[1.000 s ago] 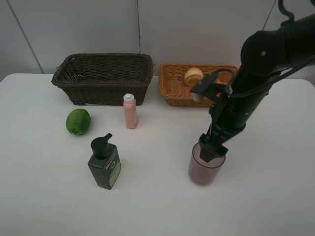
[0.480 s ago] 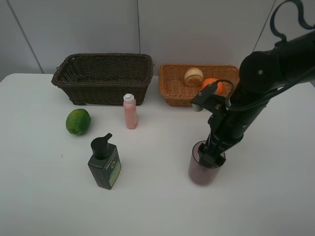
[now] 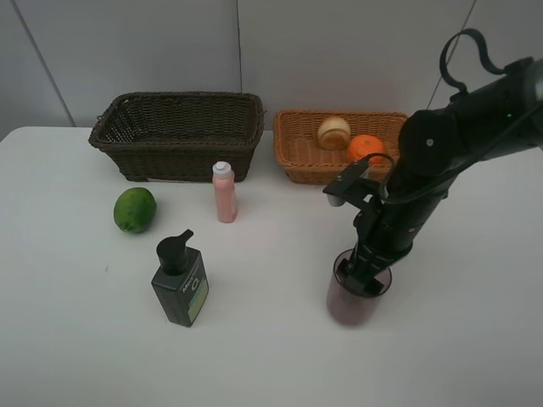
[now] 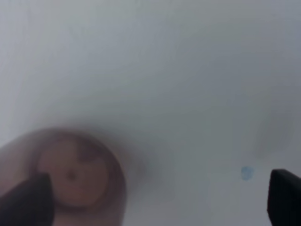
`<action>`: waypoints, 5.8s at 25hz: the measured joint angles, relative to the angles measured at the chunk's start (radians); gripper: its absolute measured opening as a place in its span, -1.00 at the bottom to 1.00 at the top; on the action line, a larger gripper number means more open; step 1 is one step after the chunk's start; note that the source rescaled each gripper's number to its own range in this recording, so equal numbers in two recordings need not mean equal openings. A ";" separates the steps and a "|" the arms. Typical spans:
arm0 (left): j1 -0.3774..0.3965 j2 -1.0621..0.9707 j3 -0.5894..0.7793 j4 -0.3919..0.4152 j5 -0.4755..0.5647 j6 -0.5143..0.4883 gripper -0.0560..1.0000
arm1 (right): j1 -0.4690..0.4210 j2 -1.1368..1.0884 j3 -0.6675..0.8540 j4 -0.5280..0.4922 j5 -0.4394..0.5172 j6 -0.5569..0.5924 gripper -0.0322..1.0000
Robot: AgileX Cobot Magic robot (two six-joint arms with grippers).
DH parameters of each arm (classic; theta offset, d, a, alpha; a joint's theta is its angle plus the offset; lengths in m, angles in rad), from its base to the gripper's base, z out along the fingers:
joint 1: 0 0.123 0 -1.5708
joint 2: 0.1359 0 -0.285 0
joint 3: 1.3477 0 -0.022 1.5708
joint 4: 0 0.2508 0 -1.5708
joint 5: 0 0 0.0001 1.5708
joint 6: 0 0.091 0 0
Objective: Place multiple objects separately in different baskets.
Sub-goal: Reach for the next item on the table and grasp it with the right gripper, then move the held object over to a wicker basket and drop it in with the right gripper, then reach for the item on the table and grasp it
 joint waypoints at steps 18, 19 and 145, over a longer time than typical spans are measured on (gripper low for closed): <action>0.000 0.000 0.000 0.000 0.000 0.000 1.00 | 0.001 0.013 -0.002 0.016 -0.028 0.001 -0.84; 0.000 0.000 0.000 0.000 0.000 0.000 1.00 | 0.001 0.013 -0.002 0.016 -0.028 0.001 -0.84; 0.000 0.000 0.000 0.000 0.000 0.000 1.00 | -0.481 -0.597 -0.145 -0.079 0.298 0.573 0.97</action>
